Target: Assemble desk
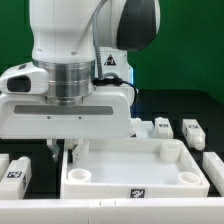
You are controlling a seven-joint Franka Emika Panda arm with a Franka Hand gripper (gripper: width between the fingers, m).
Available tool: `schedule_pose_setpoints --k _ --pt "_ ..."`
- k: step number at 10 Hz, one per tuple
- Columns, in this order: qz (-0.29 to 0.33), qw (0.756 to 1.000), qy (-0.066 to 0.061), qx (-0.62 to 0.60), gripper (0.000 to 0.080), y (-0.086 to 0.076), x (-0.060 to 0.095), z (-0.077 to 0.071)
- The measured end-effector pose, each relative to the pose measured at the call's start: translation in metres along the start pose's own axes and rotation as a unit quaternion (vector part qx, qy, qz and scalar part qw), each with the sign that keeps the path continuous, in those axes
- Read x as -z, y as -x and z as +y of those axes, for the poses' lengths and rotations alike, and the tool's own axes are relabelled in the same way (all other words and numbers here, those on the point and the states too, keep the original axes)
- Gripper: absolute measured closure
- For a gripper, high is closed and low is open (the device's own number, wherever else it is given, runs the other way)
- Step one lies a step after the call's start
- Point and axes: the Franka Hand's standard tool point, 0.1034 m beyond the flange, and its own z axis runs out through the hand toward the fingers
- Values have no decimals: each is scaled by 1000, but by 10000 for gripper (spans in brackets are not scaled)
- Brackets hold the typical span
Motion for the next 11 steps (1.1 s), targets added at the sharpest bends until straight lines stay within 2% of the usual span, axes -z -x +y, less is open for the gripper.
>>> schedule_pose_setpoints --k 1,3,5,9,10,11 --pt "-1 1000 0 -5 745 0 -2 -2" --pt "-7 1000 -1 -24 745 -3 -16 -24" --pt "-10 1000 1 -23 745 -4 -24 -35" --pt "-13 999 4 -33 741 -4 -27 -35" --pt "-13 999 4 -33 662 -4 -27 -36" --pt "-13 999 4 -32 662 -4 -27 -36"
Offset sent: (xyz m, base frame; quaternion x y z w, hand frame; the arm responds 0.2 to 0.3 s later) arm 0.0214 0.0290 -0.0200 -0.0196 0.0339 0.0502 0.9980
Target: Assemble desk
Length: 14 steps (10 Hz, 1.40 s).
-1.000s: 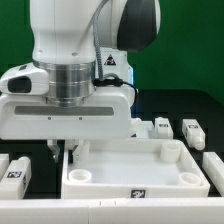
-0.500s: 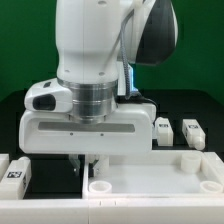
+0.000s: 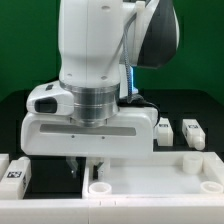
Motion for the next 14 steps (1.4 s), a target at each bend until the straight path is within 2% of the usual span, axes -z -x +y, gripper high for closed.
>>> schedule_pose_setpoints --k 2,3,4,5,6,8,9,10,11,12,13,14 --pt "1 1000 0 1 295 -1 2 -2" --pt "-8 1000 -4 4 197 1 15 -11" --pt "-11 1000 -7 12 197 3 33 -26" --pt "-11 1000 -8 16 158 4 45 -40" --pt "-7 1000 -8 27 158 2 54 -52" --pt "-13 1000 -8 25 152 4 50 -49" --pt "-20 1000 -9 22 151 6 52 -53" --pt "-15 1000 -11 14 151 10 57 -70" --pt "-27 999 -10 20 151 29 68 -99" --pt "-68 997 0 43 151 49 80 -128" --pt "-75 995 2 61 151 55 87 -147" --pt "-116 991 8 62 151 66 90 -149"
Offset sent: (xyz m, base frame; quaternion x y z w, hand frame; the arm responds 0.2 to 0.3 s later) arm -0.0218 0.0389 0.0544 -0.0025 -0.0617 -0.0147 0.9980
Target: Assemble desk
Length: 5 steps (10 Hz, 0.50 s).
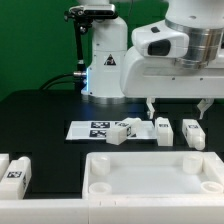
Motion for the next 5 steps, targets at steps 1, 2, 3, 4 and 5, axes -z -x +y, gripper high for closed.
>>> schedule_pose_setpoints --k 1,2,3,4,5 --pt "-40 999 3 -1 151 1 -1 3" --pt "-73 997 6 -3 151 -1 -2 4" --pt "-108 994 6 -8 151 3 -5 3" --pt "-153 988 -19 -32 151 16 -15 -5" --pt "-185 981 -43 -47 151 27 -23 -9"
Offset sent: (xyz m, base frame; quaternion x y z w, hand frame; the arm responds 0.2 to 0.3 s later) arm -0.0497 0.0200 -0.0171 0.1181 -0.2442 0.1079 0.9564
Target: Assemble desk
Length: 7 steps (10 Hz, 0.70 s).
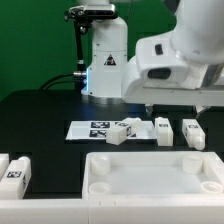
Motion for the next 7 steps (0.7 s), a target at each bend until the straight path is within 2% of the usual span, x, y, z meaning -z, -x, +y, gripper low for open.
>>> schedule_pose_setpoints --k 1,2,5,6,7 --pt "-50 999 -17 -9 151 10 -9 2" --pt "-90 996 -15 -11 151 12 -12 6" --pt "-100 995 -14 -12 151 5 -13 7" --pt "-102 994 -19 -17 151 5 -19 6" --pt "-121 991 -46 -38 151 9 -43 3"
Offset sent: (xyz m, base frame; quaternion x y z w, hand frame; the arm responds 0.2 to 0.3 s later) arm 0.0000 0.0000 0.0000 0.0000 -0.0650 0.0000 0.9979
